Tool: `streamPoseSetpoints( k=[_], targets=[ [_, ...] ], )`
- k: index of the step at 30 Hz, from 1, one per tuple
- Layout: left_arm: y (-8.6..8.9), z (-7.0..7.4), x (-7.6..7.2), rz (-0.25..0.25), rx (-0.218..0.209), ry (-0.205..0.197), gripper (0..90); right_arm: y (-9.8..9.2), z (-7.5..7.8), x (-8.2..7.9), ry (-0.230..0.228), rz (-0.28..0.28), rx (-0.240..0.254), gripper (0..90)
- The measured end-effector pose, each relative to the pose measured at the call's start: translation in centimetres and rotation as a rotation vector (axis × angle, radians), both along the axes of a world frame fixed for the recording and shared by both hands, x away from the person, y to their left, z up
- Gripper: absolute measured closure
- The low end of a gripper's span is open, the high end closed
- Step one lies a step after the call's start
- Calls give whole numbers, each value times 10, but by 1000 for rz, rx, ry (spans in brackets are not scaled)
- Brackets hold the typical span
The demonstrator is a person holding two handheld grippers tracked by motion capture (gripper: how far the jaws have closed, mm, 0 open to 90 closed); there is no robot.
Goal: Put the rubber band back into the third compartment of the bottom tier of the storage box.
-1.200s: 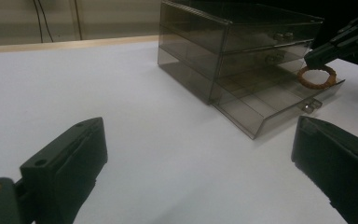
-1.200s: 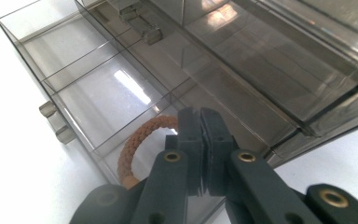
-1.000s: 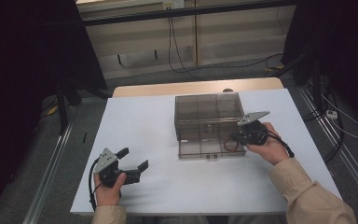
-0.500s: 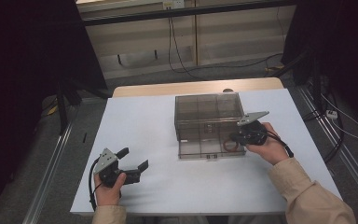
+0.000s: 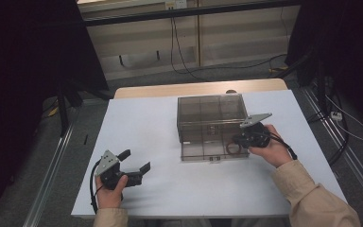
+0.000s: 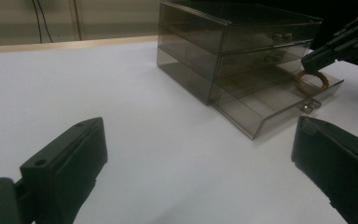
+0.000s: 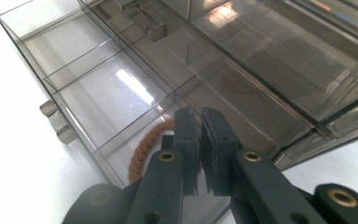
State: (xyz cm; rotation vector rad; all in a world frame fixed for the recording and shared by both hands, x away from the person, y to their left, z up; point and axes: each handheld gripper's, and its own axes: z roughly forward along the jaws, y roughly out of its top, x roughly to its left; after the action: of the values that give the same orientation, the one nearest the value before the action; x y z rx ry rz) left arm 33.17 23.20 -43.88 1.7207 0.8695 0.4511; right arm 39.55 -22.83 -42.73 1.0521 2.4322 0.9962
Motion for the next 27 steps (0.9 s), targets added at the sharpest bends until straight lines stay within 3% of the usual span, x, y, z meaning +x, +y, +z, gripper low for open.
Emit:
streamPoseSetpoints(
  k=[11,20,22,27],
  targets=[
    [0,0,0,1,-7,2,34,0,4,-7,-3,-3,33,747],
    [0,0,0,2,-8,2,35,4,6,-14,37,3,114,539],
    [0,0,0,0,-1,3,35,6,6,-17,49,8,124,454],
    [0,0,0,0,-3,3,35,9,6,-20,65,9,141,350]
  ],
)
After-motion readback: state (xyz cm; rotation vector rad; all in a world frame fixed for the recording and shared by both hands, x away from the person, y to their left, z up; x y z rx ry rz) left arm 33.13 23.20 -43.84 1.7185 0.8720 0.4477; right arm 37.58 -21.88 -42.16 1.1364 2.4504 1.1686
